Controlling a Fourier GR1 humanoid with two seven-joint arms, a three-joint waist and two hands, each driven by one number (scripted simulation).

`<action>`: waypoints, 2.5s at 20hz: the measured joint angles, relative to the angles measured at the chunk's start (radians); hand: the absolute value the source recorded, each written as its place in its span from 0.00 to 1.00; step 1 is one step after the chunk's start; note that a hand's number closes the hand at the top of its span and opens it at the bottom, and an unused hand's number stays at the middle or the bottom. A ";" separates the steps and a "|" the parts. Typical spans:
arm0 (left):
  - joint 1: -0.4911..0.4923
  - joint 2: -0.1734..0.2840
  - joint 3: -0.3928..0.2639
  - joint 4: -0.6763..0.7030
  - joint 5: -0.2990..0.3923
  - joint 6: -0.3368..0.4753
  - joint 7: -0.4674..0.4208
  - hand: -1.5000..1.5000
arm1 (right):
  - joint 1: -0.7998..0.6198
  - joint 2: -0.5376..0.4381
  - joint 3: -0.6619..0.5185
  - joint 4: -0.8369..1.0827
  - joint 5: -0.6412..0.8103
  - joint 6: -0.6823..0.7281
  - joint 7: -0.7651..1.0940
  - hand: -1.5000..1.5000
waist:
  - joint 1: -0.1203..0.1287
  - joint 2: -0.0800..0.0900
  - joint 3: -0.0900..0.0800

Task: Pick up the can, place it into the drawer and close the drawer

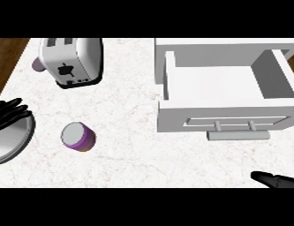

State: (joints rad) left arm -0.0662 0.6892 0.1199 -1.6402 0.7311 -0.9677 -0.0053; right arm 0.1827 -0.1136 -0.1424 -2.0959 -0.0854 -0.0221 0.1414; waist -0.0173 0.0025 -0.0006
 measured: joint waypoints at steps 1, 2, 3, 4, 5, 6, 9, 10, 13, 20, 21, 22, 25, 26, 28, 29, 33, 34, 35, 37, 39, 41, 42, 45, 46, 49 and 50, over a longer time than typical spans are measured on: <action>-0.014 0.017 0.014 0.032 0.015 -0.023 -0.002 0.00 | 0.013 -0.006 -0.018 0.003 -0.016 0.012 -0.008 0.00 | 0.001 -0.001 0.000; -0.024 0.029 0.024 0.056 0.028 -0.036 0.000 0.00 | 0.025 -0.013 -0.029 -0.007 -0.029 0.024 -0.001 0.00 | 0.003 -0.001 0.000; -0.034 0.045 0.035 0.083 0.043 -0.049 0.002 0.00 | 0.044 -0.015 -0.043 -0.004 -0.043 0.041 -0.018 0.00 | 0.003 -0.001 0.000; -0.043 0.062 0.042 0.110 0.057 -0.062 0.005 0.00 | 0.060 -0.018 -0.056 -0.009 -0.061 0.055 -0.024 0.00 | 0.004 -0.002 0.000; -0.043 0.063 0.045 0.121 0.055 -0.077 0.003 0.00 | 0.081 -0.010 -0.056 -0.025 -0.062 0.058 -0.027 0.00 | 0.004 -0.003 0.002; -0.046 0.060 0.043 0.124 0.057 -0.083 0.006 0.00 | 0.088 -0.017 -0.072 -0.030 -0.074 0.069 -0.025 0.00 | 0.005 -0.004 0.003; -0.051 0.091 0.004 0.143 0.149 -0.084 0.040 0.00 | 0.102 -0.022 -0.102 -0.023 -0.107 0.097 -0.037 0.00 | 0.008 -0.008 0.006; -0.052 0.095 -0.001 0.147 0.157 -0.085 0.050 0.00 | 0.111 -0.030 -0.119 -0.026 -0.124 0.111 -0.037 0.00 | 0.008 -0.008 0.007; -0.059 0.126 -0.037 0.166 0.234 -0.080 0.090 0.00 | 0.135 -0.043 -0.160 -0.036 -0.167 0.145 -0.042 0.00 | 0.007 -0.010 0.009; -0.116 0.185 -0.134 0.242 0.406 -0.050 0.196 0.00 | 0.194 -0.047 -0.221 -0.045 -0.228 0.215 -0.068 0.00 | 0.003 -0.008 0.007; -0.126 0.179 -0.142 0.258 0.410 -0.044 0.209 0.00 | 0.194 -0.053 -0.235 -0.043 -0.243 0.224 -0.063 0.00 | 0.003 -0.007 0.007; -0.129 0.184 -0.150 0.261 0.424 -0.035 0.227 0.00 | 0.199 -0.050 -0.243 -0.047 -0.248 0.229 -0.063 0.00 | 0.005 -0.008 0.007; -0.140 0.185 -0.164 0.276 0.440 -0.025 0.267 0.00 | 0.215 -0.051 -0.274 -0.044 -0.269 0.259 -0.073 0.00 | 0.008 -0.010 0.009; -0.140 0.190 -0.169 0.272 0.452 -0.011 0.282 0.00 | 0.232 -0.039 -0.271 -0.053 -0.263 0.271 -0.082 0.00 | 0.008 -0.010 0.008; -0.136 0.168 -0.182 0.255 0.449 0.021 0.299 0.00 | 0.249 -0.031 -0.282 -0.052 -0.271 0.292 -0.094 0.00 | 0.010 -0.009 0.006; -0.141 0.156 -0.182 0.259 0.434 0.034 0.306 0.00 | 0.258 -0.021 -0.281 -0.062 -0.269 0.296 -0.095 0.00 | 0.010 -0.010 0.007; -0.147 0.116 -0.170 0.264 0.362 0.057 0.317 0.00 | 0.245 -0.036 -0.322 -0.036 -0.304 0.318 -0.088 0.00 | 0.015 -0.013 0.009; -0.147 0.104 -0.166 0.263 0.334 0.059 0.316 0.00 | 0.239 -0.044 -0.333 -0.033 -0.312 0.321 -0.080 0.00 | 0.016 -0.013 0.009; -0.147 0.093 -0.161 0.266 0.304 0.066 0.314 0.00 | 0.245 -0.041 -0.335 -0.038 -0.314 0.327 -0.079 0.00 | 0.016 -0.015 0.010; -0.146 0.066 -0.157 0.264 0.266 0.070 0.310 0.00 | 0.249 -0.046 -0.352 -0.040 -0.325 0.337 -0.077 0.00 | 0.015 -0.015 0.010; -0.149 0.030 -0.155 0.265 0.225 0.072 0.302 0.00 | 0.262 -0.047 -0.372 -0.036 -0.340 0.357 -0.082 0.00 | 0.013 -0.014 0.009; -0.156 -0.034 -0.163 0.285 0.160 0.064 0.277 0.00 | 0.251 -0.061 -0.389 -0.037 -0.360 0.360 -0.065 0.00 | 0.010 -0.009 0.005; -0.158 -0.058 -0.165 0.287 0.135 0.063 0.270 0.00 | 0.256 -0.060 -0.401 -0.041 -0.369 0.367 -0.064 0.00 | 0.009 -0.007 0.004; -0.178 -0.129 -0.148 0.350 0.027 0.043 0.223 0.00 | 0.250 -0.038 -0.400 -0.030 -0.345 0.381 -0.074 0.00 | 0.008 -0.004 0.002; -0.178 -0.150 -0.145 0.361 -0.006 0.042 0.211 0.00 | 0.262 -0.035 -0.412 -0.036 -0.354 0.391 -0.071 0.00 | 0.007 -0.004 0.001; -0.184 -0.194 -0.119 0.429 -0.114 0.017 0.145 0.00 | 0.258 -0.041 -0.441 -0.020 -0.367 0.414 -0.069 0.00 | 0.007 -0.003 0.001; -0.177 -0.209 -0.109 0.445 -0.154 0.012 0.116 0.00 | 0.262 -0.041 -0.452 -0.026 -0.378 0.417 -0.063 0.00 | 0.007 -0.002 0.000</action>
State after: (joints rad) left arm -0.2434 0.4798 0.0107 -1.1949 0.5771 -0.9555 0.1110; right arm 0.4443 -0.1551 -0.5942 -2.1222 -0.4632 0.3951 0.0789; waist -0.0104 0.0001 -0.0001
